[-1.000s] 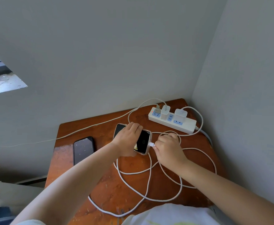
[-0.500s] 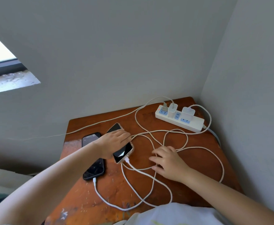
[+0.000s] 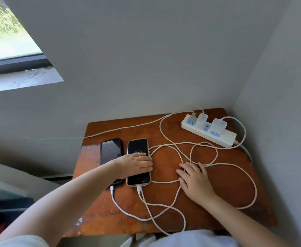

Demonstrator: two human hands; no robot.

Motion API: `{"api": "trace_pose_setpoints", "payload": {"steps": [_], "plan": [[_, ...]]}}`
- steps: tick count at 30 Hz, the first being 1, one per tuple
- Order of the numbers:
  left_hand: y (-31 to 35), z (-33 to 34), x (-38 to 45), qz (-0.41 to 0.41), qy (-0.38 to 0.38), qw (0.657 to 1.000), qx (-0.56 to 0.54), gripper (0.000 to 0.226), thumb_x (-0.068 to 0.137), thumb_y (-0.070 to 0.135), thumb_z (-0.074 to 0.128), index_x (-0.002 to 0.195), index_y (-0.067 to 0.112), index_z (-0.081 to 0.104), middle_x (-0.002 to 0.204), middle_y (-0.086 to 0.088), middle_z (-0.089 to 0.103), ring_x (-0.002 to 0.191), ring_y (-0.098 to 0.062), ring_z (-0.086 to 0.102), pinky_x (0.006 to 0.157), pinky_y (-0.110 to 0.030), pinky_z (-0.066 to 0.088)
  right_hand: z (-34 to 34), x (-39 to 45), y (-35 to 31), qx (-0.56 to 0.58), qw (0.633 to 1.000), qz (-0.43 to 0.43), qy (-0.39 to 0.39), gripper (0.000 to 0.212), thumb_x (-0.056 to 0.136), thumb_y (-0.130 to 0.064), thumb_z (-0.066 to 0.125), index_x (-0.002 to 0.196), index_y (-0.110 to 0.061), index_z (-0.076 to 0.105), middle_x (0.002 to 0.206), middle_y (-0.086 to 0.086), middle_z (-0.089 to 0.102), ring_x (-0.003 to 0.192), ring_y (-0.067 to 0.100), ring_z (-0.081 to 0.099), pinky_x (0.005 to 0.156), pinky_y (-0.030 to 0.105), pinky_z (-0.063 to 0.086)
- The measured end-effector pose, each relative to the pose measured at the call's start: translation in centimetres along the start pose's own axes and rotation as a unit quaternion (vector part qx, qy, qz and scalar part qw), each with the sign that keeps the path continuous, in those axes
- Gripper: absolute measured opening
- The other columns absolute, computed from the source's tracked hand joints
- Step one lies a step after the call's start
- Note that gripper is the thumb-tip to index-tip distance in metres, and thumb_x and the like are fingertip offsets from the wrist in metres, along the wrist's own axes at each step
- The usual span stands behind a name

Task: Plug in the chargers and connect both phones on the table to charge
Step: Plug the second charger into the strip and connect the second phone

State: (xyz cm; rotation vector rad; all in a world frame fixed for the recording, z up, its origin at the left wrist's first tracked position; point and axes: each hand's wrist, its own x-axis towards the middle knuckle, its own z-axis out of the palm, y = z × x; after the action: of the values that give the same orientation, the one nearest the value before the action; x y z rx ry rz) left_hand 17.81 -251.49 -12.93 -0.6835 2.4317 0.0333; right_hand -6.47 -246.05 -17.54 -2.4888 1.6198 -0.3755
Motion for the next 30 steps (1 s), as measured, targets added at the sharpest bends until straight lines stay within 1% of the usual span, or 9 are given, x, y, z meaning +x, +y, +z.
{"api": "trace_pose_setpoints", "payload": {"steps": [8, 11, 14, 16, 18, 21, 24, 27, 30], "plan": [[-0.2, 0.4, 0.3, -0.059, 0.028, 0.998, -0.025, 0.078, 0.082, 0.003, 0.059, 0.142, 0.020, 0.012, 0.154, -0.004, 0.012, 0.141, -0.024, 0.001, 0.113, -0.038, 0.000, 0.7, -0.6, -0.6, 0.007, 0.999, 0.037, -0.005, 0.031, 0.067, -0.009, 0.079, 0.097, -0.015, 0.072, 0.105, 0.007, 0.073, 0.102, 0.027, 0.066, 0.087, 0.055, 0.048], [1.0, 1.1, -0.2, -0.106, 0.046, 0.992, -0.049, 0.083, 0.085, 0.007, 0.056, 0.143, 0.024, -0.001, 0.155, -0.005, 0.002, 0.141, -0.024, -0.005, 0.113, -0.038, -0.001, 1.0, -0.8, -0.6, 0.016, 0.998, 0.055, -0.026, 0.028, 0.084, -0.013, 0.064, 0.112, -0.015, 0.065, 0.124, 0.007, 0.064, 0.119, 0.027, 0.055, 0.101, 0.053, 0.037], [3.3, 2.5, -1.4, -0.180, 0.097, 0.971, -0.126, 0.079, 0.090, 0.004, 0.045, 0.141, 0.022, -0.012, 0.155, -0.005, -0.005, 0.141, -0.023, -0.010, 0.111, -0.034, -0.006, 1.3, -0.9, -0.6, 0.023, 0.997, 0.061, -0.048, 0.032, 0.093, -0.019, 0.048, 0.124, -0.017, 0.056, 0.138, 0.003, 0.052, 0.131, 0.023, 0.041, 0.110, 0.049, 0.025], [5.4, 3.6, -2.5, -0.247, 0.155, 0.935, -0.203, 0.071, 0.091, 0.001, 0.038, 0.142, 0.020, -0.008, 0.155, -0.004, 0.000, 0.141, -0.020, -0.006, 0.109, -0.029, -0.008, 1.2, -0.9, -0.9, 0.024, 0.996, 0.076, -0.044, 0.031, 0.093, -0.019, 0.048, 0.124, -0.017, 0.056, 0.138, 0.004, 0.051, 0.132, 0.023, 0.039, 0.110, 0.051, 0.023], [7.6, 4.6, -3.6, -0.320, 0.209, 0.882, -0.276, 0.062, 0.091, 0.002, 0.035, 0.143, 0.015, 0.006, 0.154, -0.006, 0.014, 0.141, -0.020, 0.006, 0.112, -0.027, 0.000, 1.2, -0.9, -1.5, 0.019, 0.994, 0.099, -0.035, 0.030, 0.092, -0.017, 0.050, 0.120, -0.016, 0.059, 0.135, 0.006, 0.054, 0.130, 0.025, 0.042, 0.109, 0.055, 0.023], [10.2, 6.0, -4.5, -0.392, 0.231, 0.825, -0.335, 0.050, 0.094, 0.014, 0.035, 0.141, 0.009, 0.019, 0.150, -0.010, 0.025, 0.140, -0.023, 0.015, 0.112, -0.028, 0.007, 1.2, -0.4, -2.6, 0.006, 0.989, 0.138, -0.044, 0.030, 0.092, -0.021, 0.051, 0.119, -0.014, 0.059, 0.135, 0.007, 0.053, 0.131, 0.026, 0.040, 0.108, 0.057, 0.021], [11.5, 6.7, -4.0, -0.406, 0.226, 0.818, -0.340, 0.052, 0.095, 0.025, 0.033, 0.141, 0.008, 0.017, 0.151, -0.010, 0.020, 0.141, -0.023, 0.008, 0.112, -0.031, 0.000, 1.4, -0.4, -3.3, 0.005, 0.989, 0.142, -0.040, 0.031, 0.089, -0.021, 0.056, 0.117, -0.008, 0.060, 0.133, 0.014, 0.055, 0.129, 0.032, 0.041, 0.106, 0.059, 0.024], [12.2, 6.9, -3.6, -0.389, 0.226, 0.826, -0.341, 0.053, 0.096, 0.028, 0.031, 0.142, 0.007, 0.015, 0.152, -0.010, 0.016, 0.141, -0.024, 0.003, 0.108, -0.030, -0.009, 1.5, -0.8, -3.2, -0.007, 0.990, 0.136, -0.036, 0.031, 0.087, -0.018, 0.059, 0.116, -0.006, 0.061, 0.131, 0.017, 0.056, 0.127, 0.035, 0.044, 0.105, 0.060, 0.027], [12.8, 7.1, -3.7, -0.381, 0.231, 0.830, -0.337, 0.051, 0.095, 0.028, 0.035, 0.139, 0.005, 0.023, 0.150, -0.012, 0.025, 0.140, -0.026, 0.013, 0.108, -0.032, -0.006, 1.6, -0.9, -3.4, -0.006, 0.991, 0.134, -0.026, 0.030, 0.086, -0.016, 0.061, 0.113, -0.004, 0.063, 0.127, 0.019, 0.059, 0.123, 0.038, 0.048, 0.101, 0.062, 0.030]]}}
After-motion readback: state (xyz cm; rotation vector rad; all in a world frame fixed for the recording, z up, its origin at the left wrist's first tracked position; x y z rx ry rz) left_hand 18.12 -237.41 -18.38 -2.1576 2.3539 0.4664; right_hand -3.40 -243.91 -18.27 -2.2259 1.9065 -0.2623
